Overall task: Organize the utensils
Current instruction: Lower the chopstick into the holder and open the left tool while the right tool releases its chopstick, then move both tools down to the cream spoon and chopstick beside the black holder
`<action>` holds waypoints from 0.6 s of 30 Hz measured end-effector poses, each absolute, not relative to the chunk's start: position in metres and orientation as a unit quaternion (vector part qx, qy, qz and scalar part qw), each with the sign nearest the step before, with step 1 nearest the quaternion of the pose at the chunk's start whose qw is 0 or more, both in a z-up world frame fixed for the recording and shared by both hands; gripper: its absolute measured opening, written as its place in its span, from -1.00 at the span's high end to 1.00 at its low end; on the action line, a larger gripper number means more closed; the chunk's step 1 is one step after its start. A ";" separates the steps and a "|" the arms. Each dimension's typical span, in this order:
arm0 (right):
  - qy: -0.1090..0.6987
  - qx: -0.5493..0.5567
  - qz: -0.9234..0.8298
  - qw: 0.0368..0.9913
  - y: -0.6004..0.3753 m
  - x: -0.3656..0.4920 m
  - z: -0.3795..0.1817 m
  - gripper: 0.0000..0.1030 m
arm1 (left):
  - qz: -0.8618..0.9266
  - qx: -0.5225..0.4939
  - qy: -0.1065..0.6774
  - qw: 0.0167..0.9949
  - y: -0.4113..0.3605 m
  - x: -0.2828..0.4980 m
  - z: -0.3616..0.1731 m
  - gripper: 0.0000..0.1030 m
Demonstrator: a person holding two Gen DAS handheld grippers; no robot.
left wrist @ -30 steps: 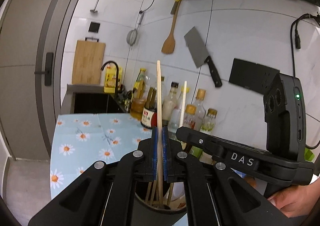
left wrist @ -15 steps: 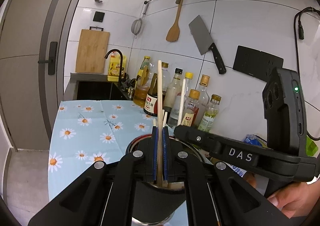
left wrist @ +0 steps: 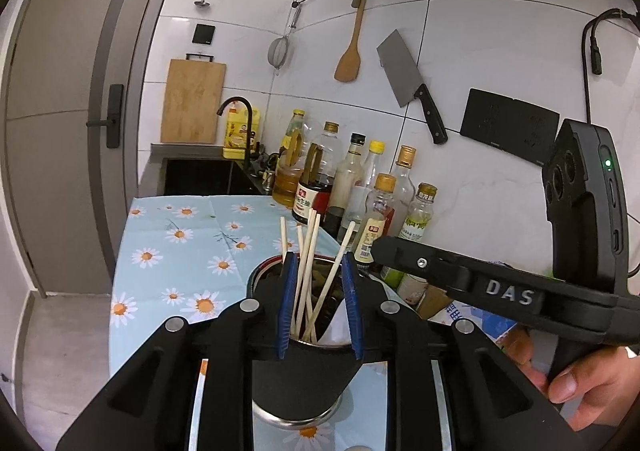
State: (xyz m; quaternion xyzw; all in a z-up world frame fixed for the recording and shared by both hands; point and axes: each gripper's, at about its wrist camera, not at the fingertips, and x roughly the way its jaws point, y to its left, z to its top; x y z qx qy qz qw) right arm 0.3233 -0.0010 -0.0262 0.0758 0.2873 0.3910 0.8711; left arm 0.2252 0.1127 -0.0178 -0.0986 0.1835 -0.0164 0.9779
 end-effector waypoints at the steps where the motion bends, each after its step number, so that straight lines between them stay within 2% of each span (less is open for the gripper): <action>1: 0.298 0.074 0.398 0.865 -0.002 0.323 -0.025 0.64 | -0.010 -0.096 0.185 0.978 0.112 0.223 -0.017 0.58; 9: 0.302 0.063 0.405 0.860 -0.013 0.308 -0.021 0.64 | 0.000 -0.095 0.204 0.974 0.104 0.203 -0.010 0.58; 18: 0.323 0.059 0.395 0.858 -0.039 0.295 -0.031 0.47 | -0.031 -0.111 0.276 0.954 0.089 0.193 -0.028 0.58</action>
